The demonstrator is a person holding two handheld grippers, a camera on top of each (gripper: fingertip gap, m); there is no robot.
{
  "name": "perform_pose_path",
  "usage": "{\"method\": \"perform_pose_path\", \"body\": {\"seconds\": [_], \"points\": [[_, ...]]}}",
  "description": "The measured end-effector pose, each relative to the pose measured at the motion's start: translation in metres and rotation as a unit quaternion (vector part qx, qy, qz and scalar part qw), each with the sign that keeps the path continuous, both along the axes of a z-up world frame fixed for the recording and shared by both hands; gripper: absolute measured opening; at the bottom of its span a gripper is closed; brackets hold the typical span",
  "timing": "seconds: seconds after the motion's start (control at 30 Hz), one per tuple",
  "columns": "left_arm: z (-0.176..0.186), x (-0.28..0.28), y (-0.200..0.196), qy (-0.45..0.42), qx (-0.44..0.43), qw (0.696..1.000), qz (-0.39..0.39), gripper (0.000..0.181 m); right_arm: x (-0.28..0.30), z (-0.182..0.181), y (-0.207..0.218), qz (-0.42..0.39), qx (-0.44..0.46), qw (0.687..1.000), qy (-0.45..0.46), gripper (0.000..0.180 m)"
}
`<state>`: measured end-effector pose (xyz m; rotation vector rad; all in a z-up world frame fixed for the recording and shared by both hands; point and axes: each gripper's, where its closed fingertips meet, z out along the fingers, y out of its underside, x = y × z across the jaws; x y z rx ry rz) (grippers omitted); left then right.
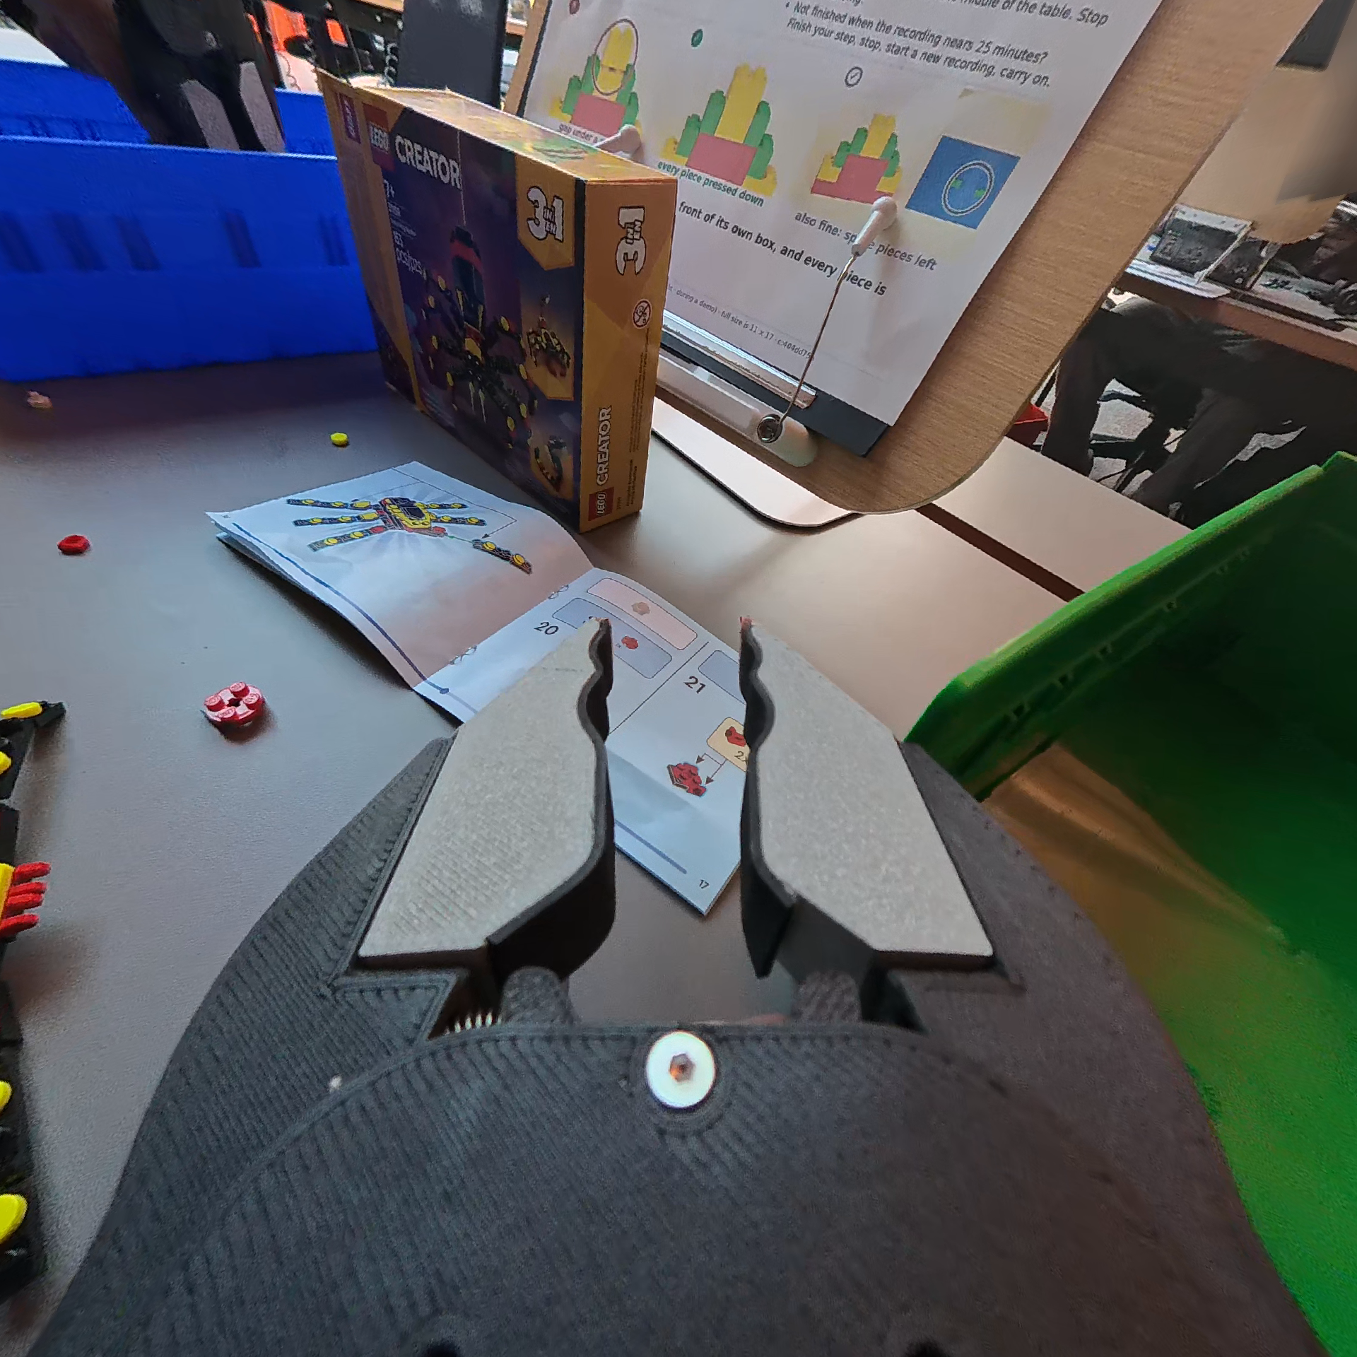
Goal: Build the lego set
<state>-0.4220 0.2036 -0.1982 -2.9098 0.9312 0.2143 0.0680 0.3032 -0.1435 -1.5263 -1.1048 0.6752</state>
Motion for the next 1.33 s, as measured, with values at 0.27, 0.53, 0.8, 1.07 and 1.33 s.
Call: {"method": "perform_pose_path", "body": {"seconds": [0.27, 0.53, 0.8, 1.07, 1.33], "points": [[-0.005, 0.000, 0.016, -0.002, 0.011, 1.000, 0.025, 0.017, 0.000, 0.000, -0.001, 0.004, -0.002, 1.000, 0.002, 0.030], [-0.007, 0.006, 0.017, -0.020, 0.002, 0.999, 0.029, 0.023, 0.000, 0.001, -0.002, 0.007, -0.007, 1.000, 0.007, 0.029], [-0.013, 0.009, 0.020, -0.011, -0.003, 1.000, 0.021, 0.006, 0.000, 0.001, -0.001, 0.007, -0.007, 1.000, 0.006, 0.028], [-0.005, 0.002, 0.014, 0.006, -0.001, 0.999, 0.036, 0.006, 0.000, 0.001, -0.003, 0.011, -0.009, 1.000, 0.008, 0.027], [0.068, 0.033, 0.025, 0.018, 0.100, 0.995, 0.012, 0.005, 0.000, 0.002, -0.002, 0.009, -0.008, 1.000, 0.010, 0.027]]}}
